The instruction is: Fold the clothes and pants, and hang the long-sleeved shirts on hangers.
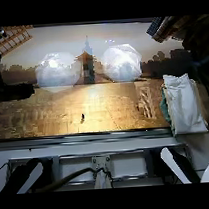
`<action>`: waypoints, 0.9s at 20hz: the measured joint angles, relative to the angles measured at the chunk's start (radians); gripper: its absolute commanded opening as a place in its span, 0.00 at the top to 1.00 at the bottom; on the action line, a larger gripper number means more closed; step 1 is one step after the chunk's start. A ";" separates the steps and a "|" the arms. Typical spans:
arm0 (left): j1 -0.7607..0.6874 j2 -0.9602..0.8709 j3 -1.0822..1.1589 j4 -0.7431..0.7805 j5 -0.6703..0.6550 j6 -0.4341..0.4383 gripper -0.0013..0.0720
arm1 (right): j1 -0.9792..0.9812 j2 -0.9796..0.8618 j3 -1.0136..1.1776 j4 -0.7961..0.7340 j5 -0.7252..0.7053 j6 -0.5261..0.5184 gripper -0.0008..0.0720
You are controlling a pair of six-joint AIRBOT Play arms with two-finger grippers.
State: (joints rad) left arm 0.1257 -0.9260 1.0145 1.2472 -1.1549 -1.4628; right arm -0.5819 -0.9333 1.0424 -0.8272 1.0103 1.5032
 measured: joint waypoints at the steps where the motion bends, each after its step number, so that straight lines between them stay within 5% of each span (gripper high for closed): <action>1: 0.000 0.000 0.000 0.000 0.000 0.000 0.96 | 0.089 -0.027 0.014 0.010 -0.014 -0.049 0.27; 8: 0.000 0.000 0.000 0.000 0.000 0.000 0.96 | 0.634 -0.197 0.049 -0.228 -0.074 -0.276 0.27; 18: 0.000 0.000 0.000 0.000 0.000 0.000 0.96 | 0.783 -0.230 0.053 -0.315 -0.111 -0.312 0.27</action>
State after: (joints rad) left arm 0.1257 -0.9260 1.0145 1.2472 -1.1545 -1.4628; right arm 0.2012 -1.1629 1.0950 -1.1427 0.8993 1.1912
